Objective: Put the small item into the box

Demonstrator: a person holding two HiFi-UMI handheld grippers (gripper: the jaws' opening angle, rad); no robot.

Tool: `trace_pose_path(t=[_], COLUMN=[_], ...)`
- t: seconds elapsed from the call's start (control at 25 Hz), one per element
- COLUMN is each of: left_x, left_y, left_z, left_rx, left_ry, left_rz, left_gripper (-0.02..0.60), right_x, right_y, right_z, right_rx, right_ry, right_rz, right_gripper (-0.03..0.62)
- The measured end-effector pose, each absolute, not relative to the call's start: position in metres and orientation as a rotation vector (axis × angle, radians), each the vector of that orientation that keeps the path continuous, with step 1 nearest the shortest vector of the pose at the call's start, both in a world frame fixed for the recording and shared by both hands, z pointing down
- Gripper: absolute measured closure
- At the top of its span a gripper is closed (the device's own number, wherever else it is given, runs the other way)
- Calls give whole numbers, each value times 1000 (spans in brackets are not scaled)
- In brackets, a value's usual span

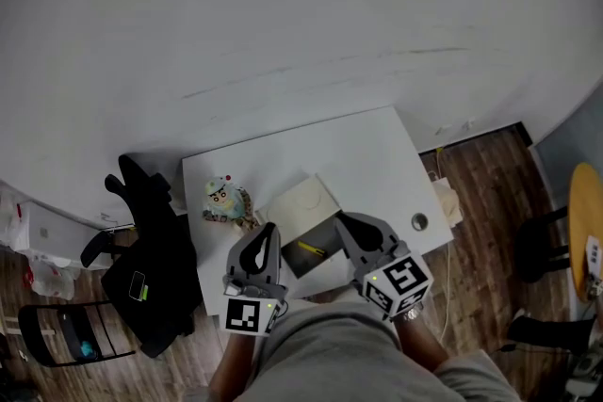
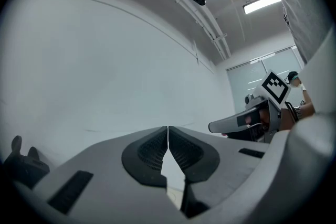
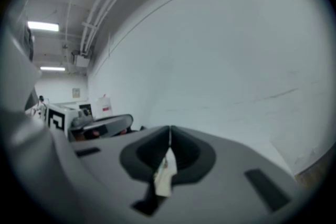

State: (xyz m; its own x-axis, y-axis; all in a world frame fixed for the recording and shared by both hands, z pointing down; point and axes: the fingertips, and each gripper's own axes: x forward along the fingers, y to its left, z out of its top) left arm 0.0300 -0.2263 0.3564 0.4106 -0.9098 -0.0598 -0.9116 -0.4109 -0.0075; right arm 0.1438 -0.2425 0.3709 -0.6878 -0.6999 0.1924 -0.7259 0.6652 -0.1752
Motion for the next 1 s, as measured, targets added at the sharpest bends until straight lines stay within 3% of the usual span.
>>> trace_pose_path(t=[1.0], left_x=[20], left_y=[-218], left_z=[344], left_rx=[-2632], left_ry=[1659], left_rz=[167], left_gripper=[545], right_x=[126], right_y=[-230], right_z=[354], right_rx=[1247], right_ry=[-2791], right_rz=[271], right_gripper=[562])
